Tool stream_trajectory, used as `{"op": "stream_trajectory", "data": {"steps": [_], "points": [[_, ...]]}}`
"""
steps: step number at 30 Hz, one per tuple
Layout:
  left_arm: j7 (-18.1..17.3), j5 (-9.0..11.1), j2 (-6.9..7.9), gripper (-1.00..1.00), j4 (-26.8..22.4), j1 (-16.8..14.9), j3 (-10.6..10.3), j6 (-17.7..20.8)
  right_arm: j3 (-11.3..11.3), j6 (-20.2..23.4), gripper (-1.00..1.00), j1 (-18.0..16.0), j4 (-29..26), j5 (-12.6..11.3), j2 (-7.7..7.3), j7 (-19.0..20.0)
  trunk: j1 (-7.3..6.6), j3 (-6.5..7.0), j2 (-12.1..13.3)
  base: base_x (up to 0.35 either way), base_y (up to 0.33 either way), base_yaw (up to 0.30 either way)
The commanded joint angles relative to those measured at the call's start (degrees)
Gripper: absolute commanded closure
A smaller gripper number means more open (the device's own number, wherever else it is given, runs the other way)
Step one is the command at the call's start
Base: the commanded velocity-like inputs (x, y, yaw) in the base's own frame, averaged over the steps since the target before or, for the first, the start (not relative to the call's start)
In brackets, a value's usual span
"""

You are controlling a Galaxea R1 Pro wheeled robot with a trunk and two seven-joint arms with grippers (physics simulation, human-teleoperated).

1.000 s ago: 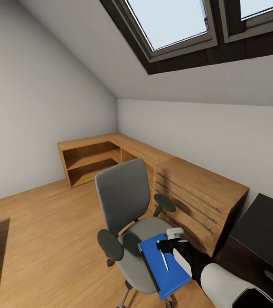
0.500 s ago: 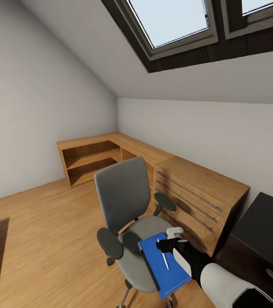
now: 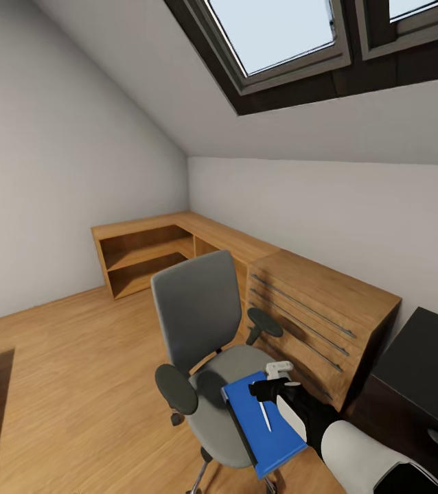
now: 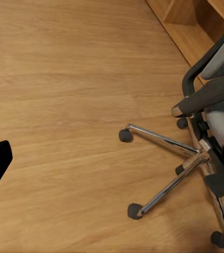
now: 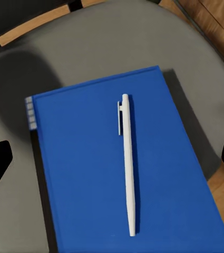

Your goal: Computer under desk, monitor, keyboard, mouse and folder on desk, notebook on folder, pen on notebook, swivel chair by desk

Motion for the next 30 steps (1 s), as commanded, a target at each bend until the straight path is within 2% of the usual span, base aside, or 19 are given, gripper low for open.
{"op": "stream_trajectory", "data": {"steps": [1, 4, 7, 8, 9, 14, 23, 25, 27, 28, 30], "points": [[-0.47, 0.71, 0.03, -1.00, -0.07, 0.12, 0.03, 0.01, 0.47, 0.23, -1.00, -0.05, -0.08, -0.50, -0.05, -0.35, 0.00, -0.05, -0.04, 0.000, 0.000, 0.000], [-0.55, 0.86, 0.07, -1.00, -0.08, 0.27, 0.05, 0.05, 0.31, 0.24, -1.00, -0.04, -0.09, -0.50, -0.10, -0.35, 0.44, -0.41, -0.84, 0.000, 0.000, 0.000], [-0.55, 0.88, 0.07, -1.00, 0.03, 0.29, 0.11, 0.07, -0.10, 0.37, -1.00, -0.05, -0.34, -0.53, -0.89, -0.36, 1.10, -0.95, -2.04, 0.000, 0.000, 0.000], [-0.54, 0.88, 0.08, -1.00, 0.10, 0.30, 0.12, 0.79, -1.27, 0.58, -1.00, -0.05, -0.82, -0.64, -2.22, -0.35, 1.32, -1.13, -2.44, 0.000, 0.000, 0.000], [-0.54, 0.88, 0.08, -1.00, 0.11, 0.30, 0.12, 1.05, -2.08, 0.61, -1.00, -0.05, -0.87, -0.68, -2.41, -0.33, 1.54, -1.31, -2.84, 0.000, 0.000, 0.000], [-0.54, 0.89, 0.07, -1.00, 0.12, 0.30, 0.12, 1.67, -4.38, 0.69, -1.00, -0.05, -0.95, -0.75, -2.69, -0.27, 2.64, -2.21, -4.85, 0.000, 0.000, 0.000], [-0.54, 0.80, -0.01, -1.00, 0.12, 0.30, 0.12, 1.81, -4.88, 0.73, -1.00, -0.05, -0.96, -0.76, -2.72, 0.37, 4.62, -3.82, -8.46, 0.000, 0.000, 0.000], [-0.54, 0.80, -0.01, -1.00, 0.12, 0.30, 0.12, 1.81, -4.92, 0.88, -1.00, -0.05, -0.93, -0.76, -2.74, 1.89, 5.06, -4.18, -9.26, 0.000, 0.000, 0.000], [-0.54, 0.80, -0.01, -1.00, 0.12, 0.30, 0.12, 1.81, -4.98, 1.80, -1.00, -0.04, -0.90, -0.67, -2.79, 5.01, 5.49, -4.54, -10.06, 0.000, 0.000, 0.000], [-0.54, 0.80, -0.01, -1.00, 0.16, 0.30, 0.12, 1.81, -5.03, 2.73, -1.00, -0.04, -0.89, -0.63, -3.13, 7.57, 5.71, -4.72, -10.46, 0.000, 0.000, 0.000], [-0.54, 0.80, -0.01, -1.00, 0.19, 0.30, 0.12, 1.81, -5.11, 3.34, -1.00, -0.05, -0.88, -0.61, -3.72, 9.58, 6.15, -5.08, -11.27, 0.000, 0.000, 0.000]]}}
